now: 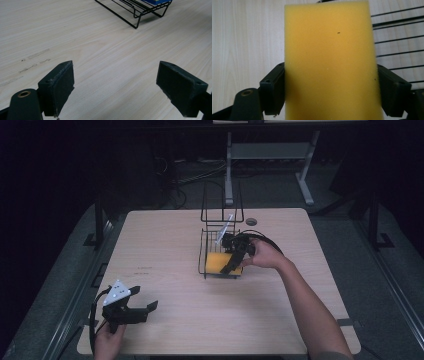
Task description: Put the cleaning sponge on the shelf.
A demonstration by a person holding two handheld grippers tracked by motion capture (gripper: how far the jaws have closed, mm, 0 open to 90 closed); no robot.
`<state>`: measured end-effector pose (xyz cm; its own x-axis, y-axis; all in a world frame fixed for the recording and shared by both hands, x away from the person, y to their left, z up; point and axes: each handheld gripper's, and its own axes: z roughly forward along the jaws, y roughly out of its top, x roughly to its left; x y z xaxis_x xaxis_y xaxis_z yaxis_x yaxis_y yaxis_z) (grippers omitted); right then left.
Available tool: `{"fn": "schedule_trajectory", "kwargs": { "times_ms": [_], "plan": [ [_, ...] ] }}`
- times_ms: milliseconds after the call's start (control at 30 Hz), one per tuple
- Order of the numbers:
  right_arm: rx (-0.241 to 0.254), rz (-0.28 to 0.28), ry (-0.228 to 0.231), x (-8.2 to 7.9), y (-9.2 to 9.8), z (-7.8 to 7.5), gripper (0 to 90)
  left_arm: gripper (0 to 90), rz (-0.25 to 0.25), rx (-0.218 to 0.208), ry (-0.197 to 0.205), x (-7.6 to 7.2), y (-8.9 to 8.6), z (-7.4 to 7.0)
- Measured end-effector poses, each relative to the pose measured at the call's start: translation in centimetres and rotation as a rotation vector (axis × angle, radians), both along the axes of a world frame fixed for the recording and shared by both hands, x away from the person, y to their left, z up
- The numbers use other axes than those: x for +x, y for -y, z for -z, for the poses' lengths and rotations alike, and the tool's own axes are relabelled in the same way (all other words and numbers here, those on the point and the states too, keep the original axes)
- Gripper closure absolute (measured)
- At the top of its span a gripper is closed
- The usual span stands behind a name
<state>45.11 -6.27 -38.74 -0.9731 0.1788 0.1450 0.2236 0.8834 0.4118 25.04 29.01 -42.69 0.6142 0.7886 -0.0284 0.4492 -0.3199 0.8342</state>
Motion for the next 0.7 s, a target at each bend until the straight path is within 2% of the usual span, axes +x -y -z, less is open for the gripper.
{"fn": "schedule_trajectory", "kwargs": {
  "times_ms": [167,233,367,700],
  "plan": [
    [0.013,0.003,-0.01,0.4,0.1,0.2,21.1,14.1,0.0,0.001,-0.002,0.0,0.0,0.0],
    [-0.011,0.001,0.0,0.6,0.0,0.1,21.1,14.1,0.001,0.0,-0.004,0.0,0.0,0.0],
    [-0.001,0.0,-0.004,1.1,-0.4,-0.3,21.1,14.1,0.002,0.001,0.0,0.0,0.1,-0.1],
    [0.006,0.028,-0.029,2.3,-0.3,0.5,21.0,14.1,0.02,0.002,0.001,0.0,0.4,0.0]
  ]
}}
